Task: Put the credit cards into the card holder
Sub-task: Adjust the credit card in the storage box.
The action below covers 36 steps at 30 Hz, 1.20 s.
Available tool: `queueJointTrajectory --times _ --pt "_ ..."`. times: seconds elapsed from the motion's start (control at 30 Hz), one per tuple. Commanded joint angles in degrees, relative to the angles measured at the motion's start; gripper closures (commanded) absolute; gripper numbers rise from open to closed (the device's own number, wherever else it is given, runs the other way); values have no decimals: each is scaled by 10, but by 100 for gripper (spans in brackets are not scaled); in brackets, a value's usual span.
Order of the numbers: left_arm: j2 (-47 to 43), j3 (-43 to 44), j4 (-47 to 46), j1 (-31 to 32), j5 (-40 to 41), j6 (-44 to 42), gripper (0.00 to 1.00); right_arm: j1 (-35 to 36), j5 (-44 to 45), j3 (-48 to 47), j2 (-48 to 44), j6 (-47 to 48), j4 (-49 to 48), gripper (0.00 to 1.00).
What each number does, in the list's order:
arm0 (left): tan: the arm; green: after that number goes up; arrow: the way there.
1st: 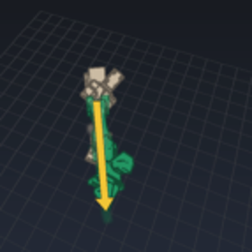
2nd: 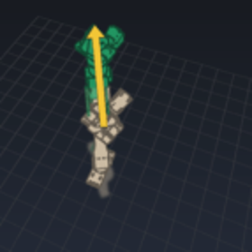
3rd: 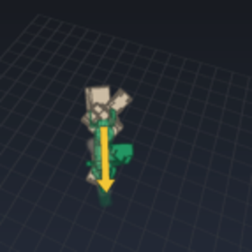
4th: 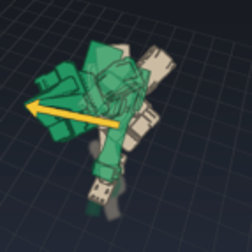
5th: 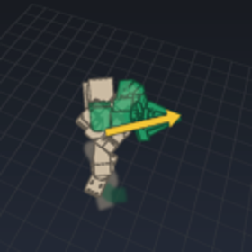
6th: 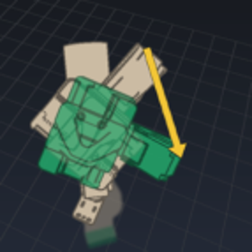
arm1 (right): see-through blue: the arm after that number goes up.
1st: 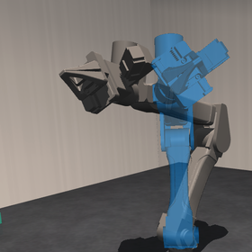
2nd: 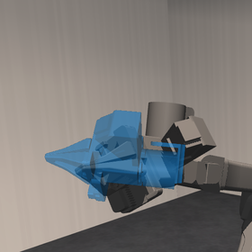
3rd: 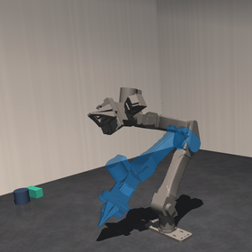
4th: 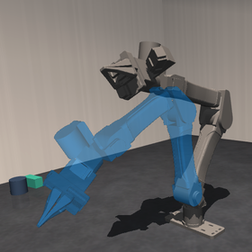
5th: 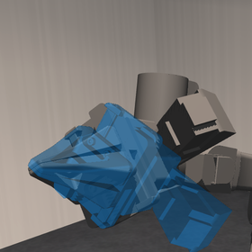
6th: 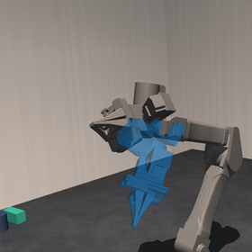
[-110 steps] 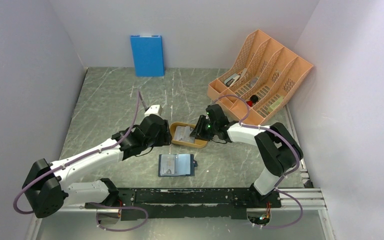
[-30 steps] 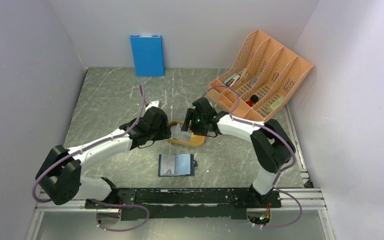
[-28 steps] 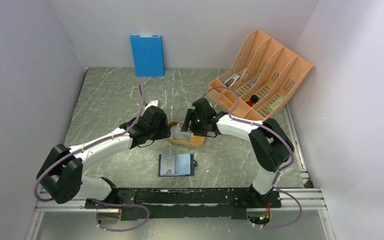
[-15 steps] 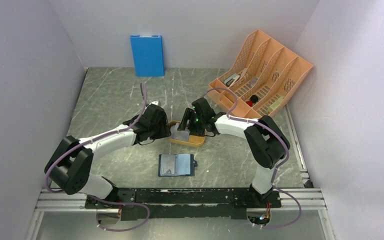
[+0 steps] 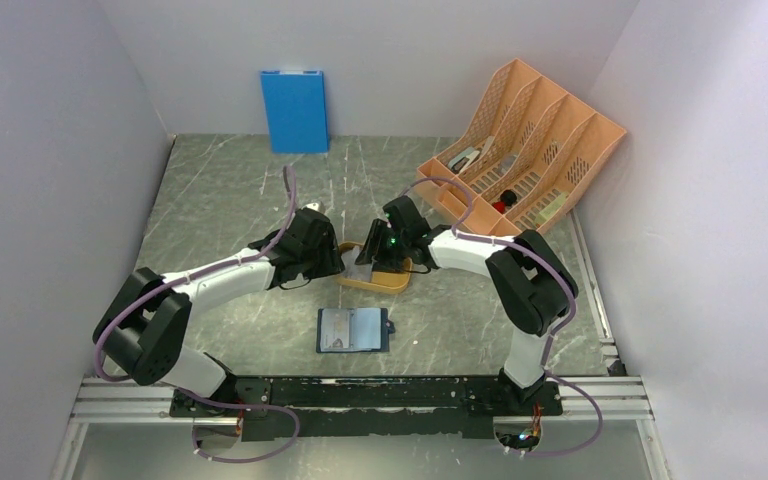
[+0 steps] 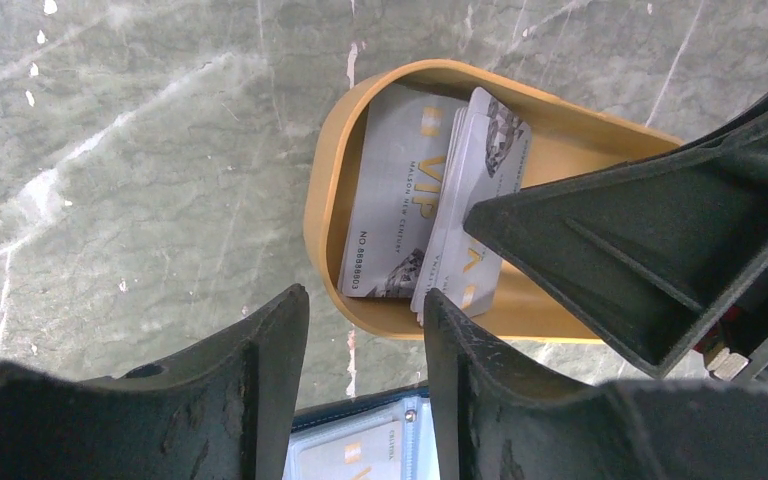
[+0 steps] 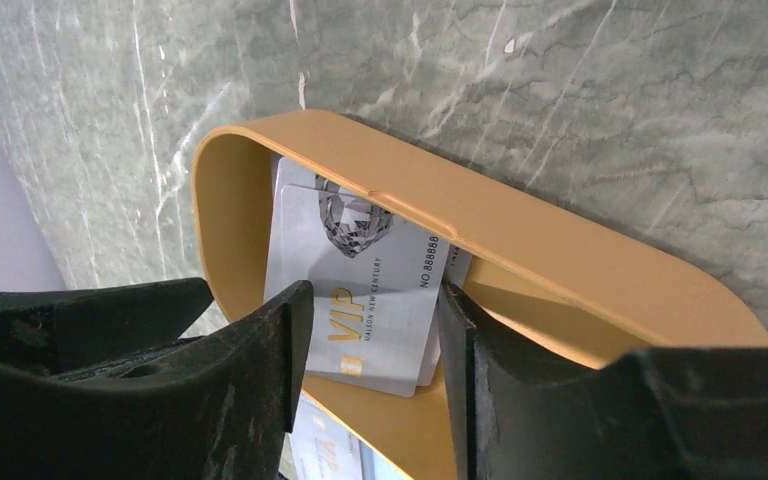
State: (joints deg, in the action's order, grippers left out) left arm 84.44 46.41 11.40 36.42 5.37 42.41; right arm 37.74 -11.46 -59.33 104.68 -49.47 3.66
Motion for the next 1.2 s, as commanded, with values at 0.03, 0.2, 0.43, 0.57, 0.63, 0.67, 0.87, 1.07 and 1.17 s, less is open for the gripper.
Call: queueJointTrajectory --times 0.03,0.2,0.43,0.57,0.63,0.67,0.87,1.07,1.17 --pt "-5 -2 -13 -6 -8 -2 49 7 -4 -15 6 5 2 50" --pt "-12 -2 -10 -7 0 -1 50 19 14 -43 10 17 39 48" --pt "-19 1 -7 -7 2 0 50 33 40 -78 23 29 79 48" --pt "-24 0 -4 -8 3 0 50 36 46 -84 25 34 88 48" --pt "-28 -1 -1 -10 6 -1 50 36 47 -81 10 34 90 47" --pt "-31 -2 1 -11 6 -2 50 35 49 -81 1 35 94 46" --pt "-47 -2 6 -15 13 -3 50 20 86 -59 -67 52 115 40" --pt "-46 -8 4 -22 21 6 50 7 66 -22 -59 47 87 32" --pt "-34 -6 1 -26 12 8 50 7 46 -23 -36 38 69 31"
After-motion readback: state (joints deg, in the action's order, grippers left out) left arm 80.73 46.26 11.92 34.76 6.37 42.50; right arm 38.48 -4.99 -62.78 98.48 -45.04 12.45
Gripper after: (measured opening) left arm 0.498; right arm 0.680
